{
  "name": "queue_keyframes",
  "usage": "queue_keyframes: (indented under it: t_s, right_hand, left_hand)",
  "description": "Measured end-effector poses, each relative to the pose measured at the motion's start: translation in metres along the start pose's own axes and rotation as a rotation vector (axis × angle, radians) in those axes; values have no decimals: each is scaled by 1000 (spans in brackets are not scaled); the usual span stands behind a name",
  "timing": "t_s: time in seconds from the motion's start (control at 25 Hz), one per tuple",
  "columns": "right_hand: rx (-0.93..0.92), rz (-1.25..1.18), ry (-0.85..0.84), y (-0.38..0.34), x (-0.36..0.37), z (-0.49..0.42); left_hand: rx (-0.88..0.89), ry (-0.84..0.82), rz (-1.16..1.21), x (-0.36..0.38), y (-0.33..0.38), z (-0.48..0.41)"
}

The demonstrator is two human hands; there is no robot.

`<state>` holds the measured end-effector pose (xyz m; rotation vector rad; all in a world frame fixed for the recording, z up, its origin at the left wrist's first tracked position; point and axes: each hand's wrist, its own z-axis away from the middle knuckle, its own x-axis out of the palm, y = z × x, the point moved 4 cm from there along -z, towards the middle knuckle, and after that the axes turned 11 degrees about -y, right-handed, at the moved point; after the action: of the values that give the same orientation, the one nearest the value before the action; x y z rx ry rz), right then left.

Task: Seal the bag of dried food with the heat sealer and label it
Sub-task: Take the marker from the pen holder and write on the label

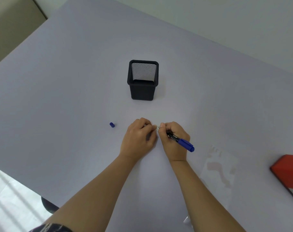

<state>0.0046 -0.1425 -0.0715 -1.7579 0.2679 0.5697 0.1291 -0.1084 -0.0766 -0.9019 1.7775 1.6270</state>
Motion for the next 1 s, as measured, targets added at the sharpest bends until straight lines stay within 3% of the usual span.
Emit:
queue_keyframes:
  t_s: [1.0]
  right_hand:
    - [-5, 19, 0, 1, 1, 1]
  left_hand:
    - [2, 5, 12, 1, 0, 0]
